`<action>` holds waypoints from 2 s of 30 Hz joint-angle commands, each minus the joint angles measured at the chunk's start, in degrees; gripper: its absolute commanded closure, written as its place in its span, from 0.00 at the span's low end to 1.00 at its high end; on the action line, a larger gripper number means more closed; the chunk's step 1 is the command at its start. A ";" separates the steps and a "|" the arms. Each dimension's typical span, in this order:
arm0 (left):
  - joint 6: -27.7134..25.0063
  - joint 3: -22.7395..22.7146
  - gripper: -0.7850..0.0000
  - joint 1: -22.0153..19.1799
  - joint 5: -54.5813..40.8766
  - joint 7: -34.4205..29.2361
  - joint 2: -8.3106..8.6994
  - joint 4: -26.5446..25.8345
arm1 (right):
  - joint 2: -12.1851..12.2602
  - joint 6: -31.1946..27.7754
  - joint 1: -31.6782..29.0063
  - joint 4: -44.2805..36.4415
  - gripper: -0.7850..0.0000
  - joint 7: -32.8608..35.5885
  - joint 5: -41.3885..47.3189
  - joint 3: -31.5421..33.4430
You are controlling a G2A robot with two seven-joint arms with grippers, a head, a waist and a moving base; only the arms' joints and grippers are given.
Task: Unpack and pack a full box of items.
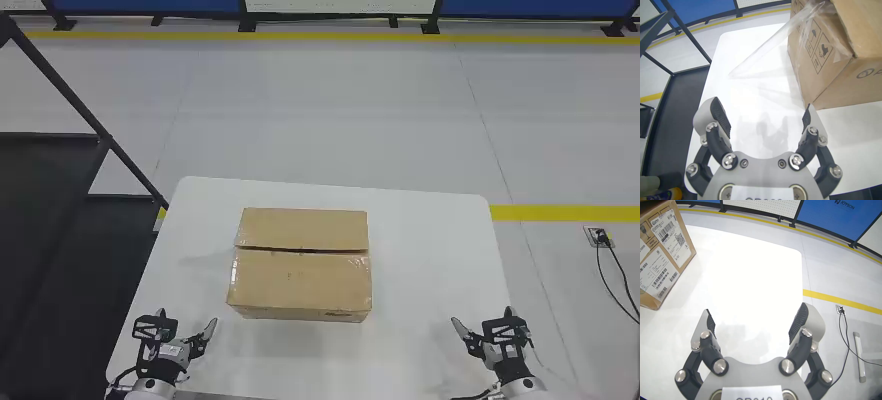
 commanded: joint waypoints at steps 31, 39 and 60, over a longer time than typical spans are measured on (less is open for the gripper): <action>-12.31 -6.60 0.00 -2.57 -24.18 -0.73 -0.23 -0.17 | -0.09 -15.29 8.27 -14.62 0.00 26.50 28.83 -5.02; -14.36 -6.95 0.00 -6.76 -36.94 -8.83 -0.32 -0.42 | -1.24 -11.18 17.78 -7.69 0.00 25.62 44.91 -9.49; -16.35 -11.13 0.00 -11.95 -57.99 -29.98 0.83 2.65 | -3.18 -12.31 41.18 15.85 0.00 36.38 68.44 -19.15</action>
